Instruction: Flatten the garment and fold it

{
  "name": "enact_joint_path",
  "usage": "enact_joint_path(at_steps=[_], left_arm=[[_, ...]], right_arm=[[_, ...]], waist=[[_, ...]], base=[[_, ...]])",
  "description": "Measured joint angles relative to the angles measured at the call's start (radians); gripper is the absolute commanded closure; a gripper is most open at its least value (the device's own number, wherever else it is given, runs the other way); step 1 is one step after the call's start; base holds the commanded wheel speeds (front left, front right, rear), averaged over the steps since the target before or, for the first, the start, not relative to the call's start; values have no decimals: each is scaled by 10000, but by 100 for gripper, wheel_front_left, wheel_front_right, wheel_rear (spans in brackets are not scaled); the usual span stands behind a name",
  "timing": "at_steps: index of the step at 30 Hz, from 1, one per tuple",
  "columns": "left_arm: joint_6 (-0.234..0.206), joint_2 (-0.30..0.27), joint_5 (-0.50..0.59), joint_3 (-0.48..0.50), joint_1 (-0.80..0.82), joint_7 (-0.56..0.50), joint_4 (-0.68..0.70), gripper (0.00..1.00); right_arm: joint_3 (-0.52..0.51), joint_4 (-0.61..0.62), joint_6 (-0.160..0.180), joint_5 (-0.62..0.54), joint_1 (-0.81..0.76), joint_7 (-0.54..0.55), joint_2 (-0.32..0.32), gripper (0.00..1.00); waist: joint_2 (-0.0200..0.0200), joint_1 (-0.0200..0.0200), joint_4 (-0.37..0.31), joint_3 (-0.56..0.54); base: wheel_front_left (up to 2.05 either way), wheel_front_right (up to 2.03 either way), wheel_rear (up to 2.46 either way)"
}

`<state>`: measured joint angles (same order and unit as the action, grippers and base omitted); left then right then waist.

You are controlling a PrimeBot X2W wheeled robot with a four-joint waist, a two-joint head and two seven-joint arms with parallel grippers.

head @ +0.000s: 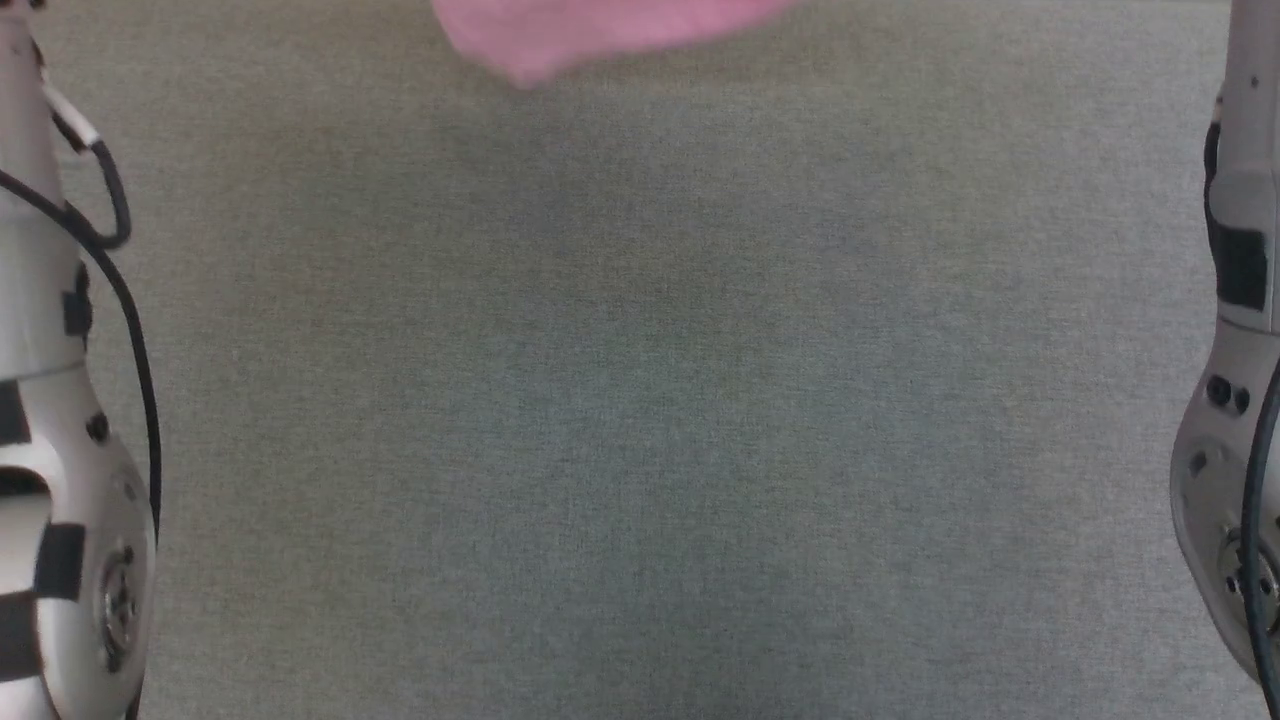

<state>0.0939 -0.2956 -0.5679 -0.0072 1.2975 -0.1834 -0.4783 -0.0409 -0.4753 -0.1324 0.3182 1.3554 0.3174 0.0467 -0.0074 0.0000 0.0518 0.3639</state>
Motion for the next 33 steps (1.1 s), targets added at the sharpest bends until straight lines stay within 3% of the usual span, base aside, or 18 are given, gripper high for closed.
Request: enact_joint_path(at_steps=[5,9,19,25,33], left_arm=[[213,-36,-157,-46,116,897,-621,100],[297,-84,-443,-349,-498,1239,-903,100],[276,-560,-1618,-886,-5022,1202,949,100],[-539,-652,-1858,-972,-8660,224,3032,100],[-1891,-686,-1998,-1354,-12996,-1135,4832,100]], right_arm=[[539,-817,0,410,119,-828,13,100],[1070,-600,4,1409,-606,-1003,36,100],[2564,2568,4,4094,-5829,-290,1060,100],[2847,4159,4,4679,-9225,437,1751,100],[3777,4888,4,4335,-12458,1336,2581,100]], waist=[[0,0,52,87],[0,0,223,11],[0,0,477,-899],[0,0,593,-1666],[0,0,726,-2557]], base=[[0,0,0],[0,0,0],[0,0,0],[0,0,0],[0,0,0]])
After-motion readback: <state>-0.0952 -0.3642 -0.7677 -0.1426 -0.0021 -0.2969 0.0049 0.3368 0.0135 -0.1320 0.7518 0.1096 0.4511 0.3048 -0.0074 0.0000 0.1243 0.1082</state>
